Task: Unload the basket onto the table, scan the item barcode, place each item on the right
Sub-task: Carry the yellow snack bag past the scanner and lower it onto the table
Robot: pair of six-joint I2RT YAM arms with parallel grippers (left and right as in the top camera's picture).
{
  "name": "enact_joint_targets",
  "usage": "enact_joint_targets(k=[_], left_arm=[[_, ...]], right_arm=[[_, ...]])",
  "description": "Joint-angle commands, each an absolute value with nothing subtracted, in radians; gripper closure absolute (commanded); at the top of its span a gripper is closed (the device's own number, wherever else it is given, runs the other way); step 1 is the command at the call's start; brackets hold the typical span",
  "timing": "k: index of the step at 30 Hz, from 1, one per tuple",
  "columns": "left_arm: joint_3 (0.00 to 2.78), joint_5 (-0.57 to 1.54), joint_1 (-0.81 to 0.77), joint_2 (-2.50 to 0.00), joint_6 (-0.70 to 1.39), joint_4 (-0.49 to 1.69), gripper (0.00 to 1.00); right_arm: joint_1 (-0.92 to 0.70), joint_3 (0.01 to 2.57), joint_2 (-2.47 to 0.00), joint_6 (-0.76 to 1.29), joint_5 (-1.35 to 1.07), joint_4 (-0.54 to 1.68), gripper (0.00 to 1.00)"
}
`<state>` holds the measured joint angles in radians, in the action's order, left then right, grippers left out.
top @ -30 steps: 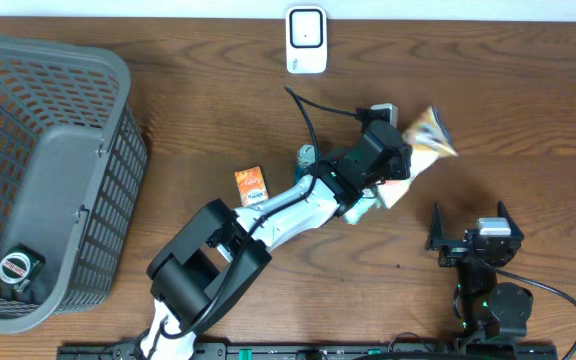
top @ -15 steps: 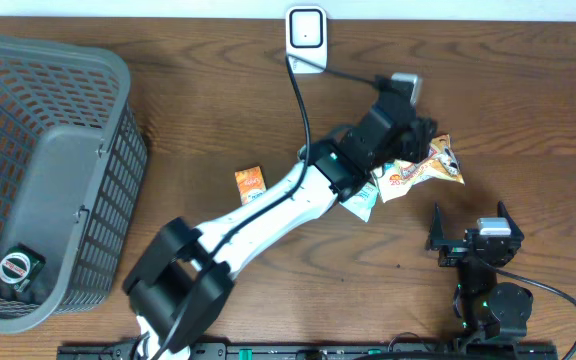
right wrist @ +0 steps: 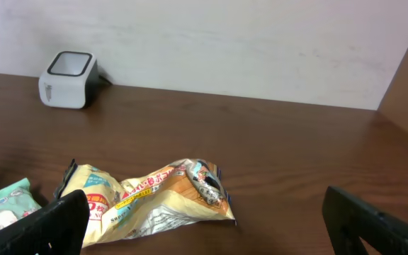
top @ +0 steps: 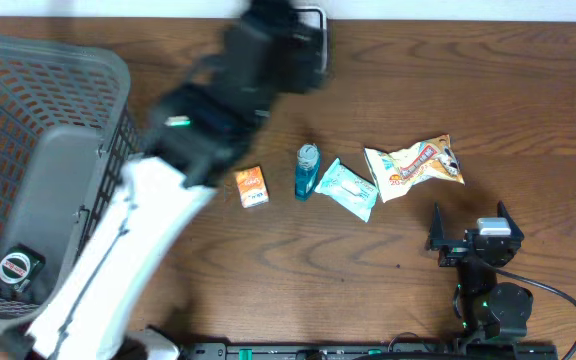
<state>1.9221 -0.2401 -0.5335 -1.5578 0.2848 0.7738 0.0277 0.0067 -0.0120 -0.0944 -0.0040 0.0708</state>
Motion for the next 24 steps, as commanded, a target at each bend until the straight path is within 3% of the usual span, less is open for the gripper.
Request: enact_joint_targets(k=[1,5,14,24], left_arm=[[1.942,-0.294,-0.379,-1.456,0.310,0.847,0.13],[1.942,-0.295,-0.157,-1.374,0.384,0.982,0.05],[1.891,-0.301,0.316,-1.372,0.515,1.287,0.04],[1.496,-0.301,0.601,-1.371,0.509,1.151,0.04]], right_arm=[[0.026,0.006,-0.007,-0.083,0.001,0.075,0.01],[0.026,0.006,-0.007,-0.083,0.001,0.075,0.01],[0.026,0.006,-0.007,-0.083,0.001,0.075,0.01],[0.026,0.006,-0.007,-0.083,0.001,0.075,0.01]])
